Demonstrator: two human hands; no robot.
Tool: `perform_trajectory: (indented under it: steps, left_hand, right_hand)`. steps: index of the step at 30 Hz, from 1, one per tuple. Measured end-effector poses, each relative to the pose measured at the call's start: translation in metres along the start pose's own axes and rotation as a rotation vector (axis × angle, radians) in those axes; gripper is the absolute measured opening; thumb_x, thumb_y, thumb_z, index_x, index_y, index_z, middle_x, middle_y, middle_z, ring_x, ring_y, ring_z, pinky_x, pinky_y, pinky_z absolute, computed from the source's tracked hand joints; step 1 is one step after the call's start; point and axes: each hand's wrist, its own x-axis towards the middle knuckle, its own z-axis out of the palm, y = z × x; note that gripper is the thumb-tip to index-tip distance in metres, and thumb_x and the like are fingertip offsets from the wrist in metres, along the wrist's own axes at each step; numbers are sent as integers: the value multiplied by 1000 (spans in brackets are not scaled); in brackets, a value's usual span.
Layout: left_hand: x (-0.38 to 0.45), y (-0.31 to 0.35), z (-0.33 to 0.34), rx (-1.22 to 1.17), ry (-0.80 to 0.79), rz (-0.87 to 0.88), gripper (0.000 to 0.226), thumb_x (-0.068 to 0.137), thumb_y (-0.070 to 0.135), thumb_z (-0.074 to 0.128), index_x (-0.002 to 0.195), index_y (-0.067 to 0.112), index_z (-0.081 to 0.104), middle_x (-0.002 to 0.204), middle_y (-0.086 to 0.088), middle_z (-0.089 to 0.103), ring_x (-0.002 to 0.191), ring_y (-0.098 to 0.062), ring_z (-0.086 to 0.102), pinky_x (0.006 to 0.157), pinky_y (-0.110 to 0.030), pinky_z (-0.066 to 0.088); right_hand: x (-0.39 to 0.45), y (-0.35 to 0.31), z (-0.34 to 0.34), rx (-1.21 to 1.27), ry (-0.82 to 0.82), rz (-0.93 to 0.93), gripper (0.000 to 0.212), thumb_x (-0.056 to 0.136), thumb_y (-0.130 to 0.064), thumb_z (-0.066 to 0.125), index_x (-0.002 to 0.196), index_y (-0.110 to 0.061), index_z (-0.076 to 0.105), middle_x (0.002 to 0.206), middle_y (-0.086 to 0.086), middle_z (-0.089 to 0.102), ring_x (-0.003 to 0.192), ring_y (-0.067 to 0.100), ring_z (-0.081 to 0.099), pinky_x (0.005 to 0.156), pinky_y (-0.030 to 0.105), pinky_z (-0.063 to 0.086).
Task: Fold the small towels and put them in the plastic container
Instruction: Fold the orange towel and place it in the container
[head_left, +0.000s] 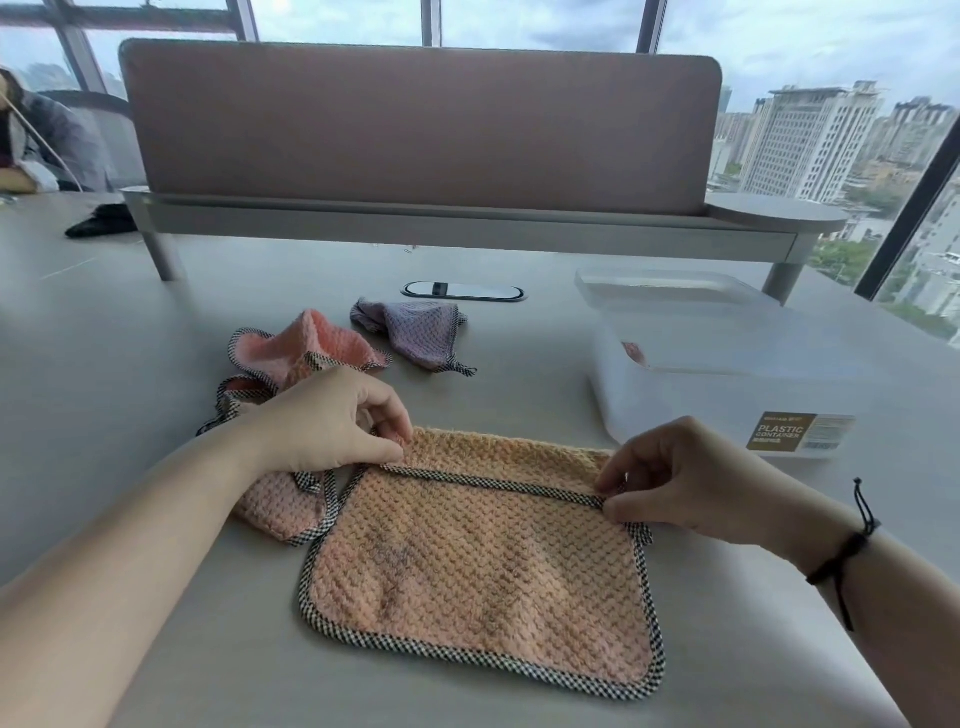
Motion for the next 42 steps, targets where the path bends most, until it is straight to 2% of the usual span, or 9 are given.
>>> perform_trajectory:
  steps: [4, 10, 14, 18, 24, 32, 36, 39, 42]
  left_hand:
    - [-1, 5, 5, 113, 104, 58, 11, 79, 30, 82, 83, 37, 74, 72, 31, 66, 55, -6, 47, 57, -17, 39]
    - [-3, 19, 22, 142, -102, 243, 32, 99, 31, 58, 127, 44, 63, 145, 36, 42, 140, 17, 25, 118, -22, 17]
    - [-4, 28, 37, 237, -375, 288, 49, 105, 37, 43, 151, 44, 29, 157, 38, 7, 142, 20, -10, 120, -17, -8]
    - [-9, 32, 44, 501, -512, 219, 73, 97, 65, 29, 154, 43, -10, 151, 33, -25, 125, 15, -43, 105, -9, -27]
    - [-15, 30, 50, 610, -516, 114, 95, 71, 93, 10, 145, 48, -31, 154, 25, -37, 146, -10, -33, 125, -44, -8]
    - [3, 18, 48, 512, -249, 172, 82, 84, 82, 16, 154, 46, -8, 164, 19, -14, 148, -3, -23, 125, -40, -6]
    - [-2, 18, 42, 341, -86, 233, 71, 86, 77, 38, 150, 49, 24, 164, 18, 14, 151, 1, 0, 123, -31, 9]
    - [-14, 26, 30, 180, 45, 304, 33, 78, 62, 71, 100, 38, 67, 114, 21, 61, 111, 4, 52, 97, -27, 45]
    - [-22, 38, 23, 14, -57, 300, 35, 68, 47, 87, 68, 20, 65, 67, 7, 65, 60, -4, 55, 56, -27, 46]
  right_hand:
    - [0, 0, -1, -3, -23, -22, 5, 75, -28, 83, 73, -25, 79, 52, -4, 60, 46, 7, 45, 45, 20, 33]
    - [1, 1, 3, -40, 311, -139, 18, 81, -34, 77, 66, -25, 75, 50, -4, 49, 44, 6, 36, 46, 22, 31]
    - [-6, -13, 21, -230, 309, -299, 34, 83, -56, 64, 109, -36, 72, 107, -20, 65, 96, -2, 61, 80, 17, 48]
    - [-9, -31, 53, -495, -8, -260, 87, 82, -82, 33, 154, -33, 23, 159, -16, 24, 146, 4, 22, 119, 25, 20]
    - [2, -31, 63, -684, -120, -266, 106, 77, -89, 16, 157, -23, -8, 165, -7, -11, 150, 7, -14, 124, 35, -4]
    - [40, -27, 45, -665, -161, -320, 111, 70, -91, 22, 157, -26, 0, 166, -6, -1, 151, 8, -5, 124, 31, -2]
    - [32, -25, 38, -616, 121, -537, 94, 72, -89, 39, 142, -26, 49, 143, -2, 53, 134, 19, 46, 112, 32, 37]
    - [8, -28, 26, -365, 135, -550, 54, 68, -76, 67, 98, -32, 73, 89, -14, 65, 85, 7, 60, 74, 24, 50]
    - [-2, -31, 26, -278, -117, -462, 37, 62, -57, 84, 86, -29, 75, 74, -12, 60, 75, 7, 57, 61, 14, 41]
